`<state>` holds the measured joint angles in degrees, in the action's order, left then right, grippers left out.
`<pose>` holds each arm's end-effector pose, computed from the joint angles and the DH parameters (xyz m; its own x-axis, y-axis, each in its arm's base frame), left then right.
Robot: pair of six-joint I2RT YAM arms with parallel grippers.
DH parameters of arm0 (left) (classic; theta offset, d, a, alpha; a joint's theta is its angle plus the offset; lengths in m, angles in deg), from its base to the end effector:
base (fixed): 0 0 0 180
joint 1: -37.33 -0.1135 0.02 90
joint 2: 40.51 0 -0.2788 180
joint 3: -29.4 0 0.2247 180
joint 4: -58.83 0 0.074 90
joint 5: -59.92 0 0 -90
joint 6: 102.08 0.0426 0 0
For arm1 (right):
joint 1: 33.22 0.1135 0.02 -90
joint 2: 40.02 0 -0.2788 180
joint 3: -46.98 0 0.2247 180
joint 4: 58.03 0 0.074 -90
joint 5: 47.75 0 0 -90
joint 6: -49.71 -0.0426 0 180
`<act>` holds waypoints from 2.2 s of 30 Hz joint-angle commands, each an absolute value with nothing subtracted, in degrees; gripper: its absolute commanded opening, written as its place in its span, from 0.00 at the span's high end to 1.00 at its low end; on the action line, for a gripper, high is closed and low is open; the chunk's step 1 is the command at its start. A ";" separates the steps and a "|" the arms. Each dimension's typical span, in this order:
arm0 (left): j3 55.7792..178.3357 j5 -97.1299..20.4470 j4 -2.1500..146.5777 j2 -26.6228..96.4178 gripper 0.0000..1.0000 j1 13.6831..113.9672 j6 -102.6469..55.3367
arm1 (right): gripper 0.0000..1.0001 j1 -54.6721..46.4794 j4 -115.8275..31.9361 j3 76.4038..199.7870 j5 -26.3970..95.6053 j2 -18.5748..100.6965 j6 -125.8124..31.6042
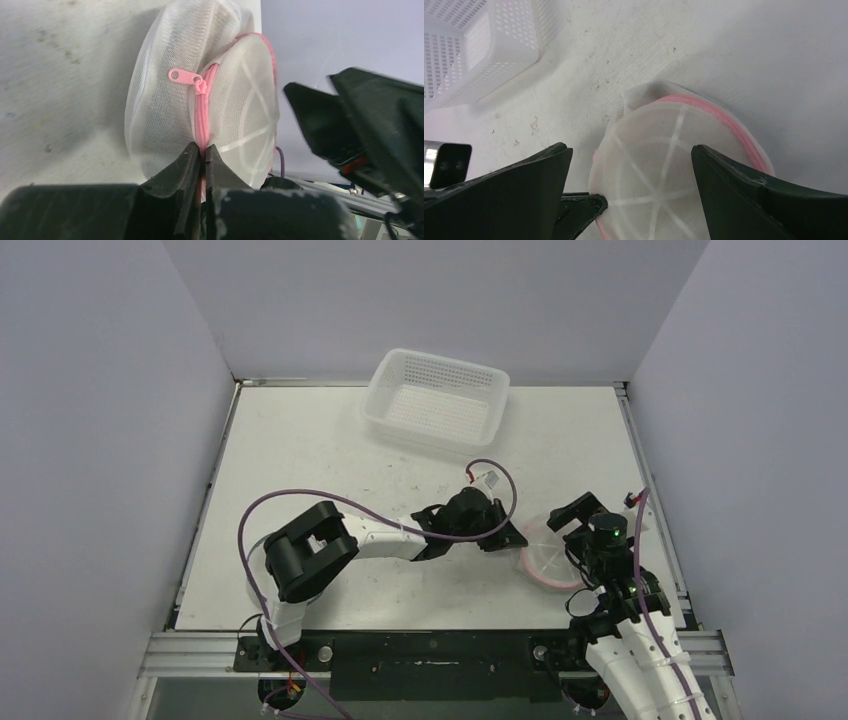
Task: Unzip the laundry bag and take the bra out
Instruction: Move the laundry bag to the center of the board, then adjust the laundry bag at the center of the board.
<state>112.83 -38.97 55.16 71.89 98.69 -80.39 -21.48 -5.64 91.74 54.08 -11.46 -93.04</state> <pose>0.1993 -0.3786 0.2128 -0.9436 -0.1875 -0.2728 0.1549 0.4782 -0.8645 0.0843 0.0086 0.2412 -0.3795 0.7169 -0.5849 0.4377 0.6961 0.5692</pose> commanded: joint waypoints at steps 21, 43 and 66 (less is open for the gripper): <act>67.66 -4.40 39.86 16.84 1.00 93.26 -84.37 | 0.04 -12.70 -36.87 97.85 20.93 5.38 -85.42; 64.44 0.69 86.70 -3.77 0.87 93.09 -88.92 | 0.04 16.54 -64.33 79.02 49.38 15.64 -110.13; 79.19 -3.97 104.24 -3.92 0.27 90.89 -70.88 | 0.25 19.41 -66.21 86.34 43.39 24.83 -105.41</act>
<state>78.01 -2.38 102.24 -3.52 91.17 -73.88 19.16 -65.57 83.72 44.25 23.57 -107.60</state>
